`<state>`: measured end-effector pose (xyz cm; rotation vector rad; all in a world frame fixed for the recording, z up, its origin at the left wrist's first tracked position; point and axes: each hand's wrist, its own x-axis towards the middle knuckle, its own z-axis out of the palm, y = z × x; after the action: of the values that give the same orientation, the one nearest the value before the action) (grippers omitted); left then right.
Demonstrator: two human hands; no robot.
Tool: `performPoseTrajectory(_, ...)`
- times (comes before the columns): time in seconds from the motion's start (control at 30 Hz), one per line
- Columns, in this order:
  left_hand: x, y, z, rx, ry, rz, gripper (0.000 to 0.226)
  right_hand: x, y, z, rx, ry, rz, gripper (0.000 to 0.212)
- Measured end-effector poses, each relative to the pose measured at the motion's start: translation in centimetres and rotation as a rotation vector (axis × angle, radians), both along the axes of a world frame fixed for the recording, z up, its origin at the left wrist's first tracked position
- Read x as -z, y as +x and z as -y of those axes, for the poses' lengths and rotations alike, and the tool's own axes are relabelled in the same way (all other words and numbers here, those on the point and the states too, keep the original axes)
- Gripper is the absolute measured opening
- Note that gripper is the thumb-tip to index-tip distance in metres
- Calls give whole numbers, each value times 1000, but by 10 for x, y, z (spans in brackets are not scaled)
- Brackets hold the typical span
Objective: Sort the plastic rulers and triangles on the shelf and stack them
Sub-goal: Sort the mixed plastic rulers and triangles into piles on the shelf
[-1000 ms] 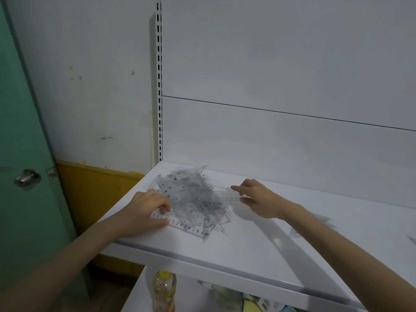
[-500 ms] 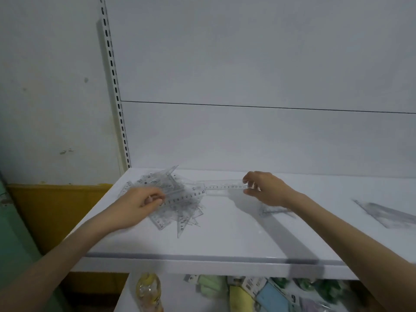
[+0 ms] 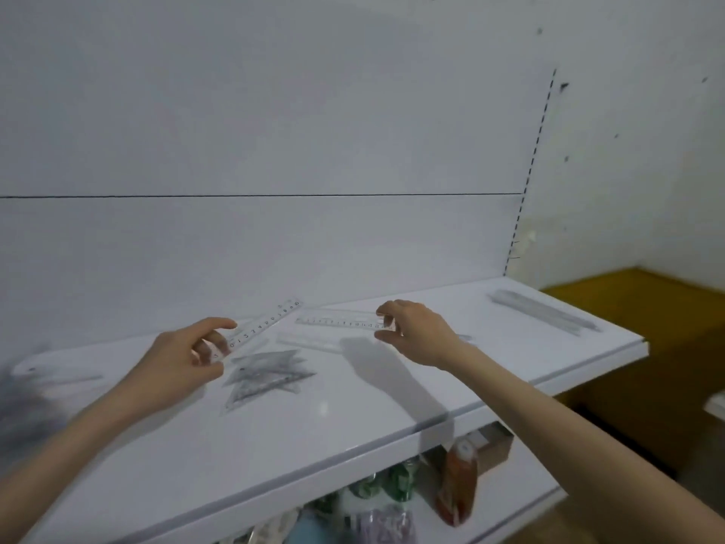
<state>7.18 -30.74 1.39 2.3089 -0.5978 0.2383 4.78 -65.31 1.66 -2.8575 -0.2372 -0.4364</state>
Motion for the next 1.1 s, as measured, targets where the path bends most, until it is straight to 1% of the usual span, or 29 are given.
performPoseTrajectory(0.1, 4, 15, 76, 48, -10, 3, 50, 3, -2, 71, 36, 19, 38, 42)
performPoseTrajectory(0.23, 3, 32, 189, 119, -7, 19, 36, 8, -9, 174, 107, 67, 57, 39)
performPoseTrajectory(0.3, 2, 38, 248, 151, -5, 15, 37, 9, -20, 230, 154, 97, 71, 37)
performPoseTrajectory(0.4, 7, 40, 317, 194, -21, -4, 47, 16, -35, 301, 242, 143, 102, 30)
performPoseTrajectory(0.5, 19, 41, 368, 202, 37, -51, 55, 29, -38, 362, 356, 195, 106, 25)
performPoseTrajectory(0.57, 23, 43, 385, 179, 53, -74, 54, 37, -30, 384, 391, 220, 96, 22)
performPoseTrajectory(0.73, 21, 49, 394, 114, 41, -65, 46, 54, 9, 395, 285, 292, 67, 20)
performPoseTrajectory(0.8, 21, 48, 395, 89, 60, -56, 43, 58, 21, 396, 259, 264, 32, 21)
performPoseTrajectory(0.9, 22, 46, 396, 42, 94, -49, 42, 67, 27, 397, 196, 118, -20, 23)
performPoseTrajectory(0.97, 22, 46, 399, 51, 83, -41, 42, 69, 24, 399, 174, 52, -37, 28)
performPoseTrajectory(1.03, 23, 45, 404, 84, 68, -43, 42, 65, 21, 401, 174, 42, -35, 31)
performPoseTrajectory(1.1, 24, 43, 412, 120, 72, -54, 41, 55, 17, 400, 121, 69, 31, 36)
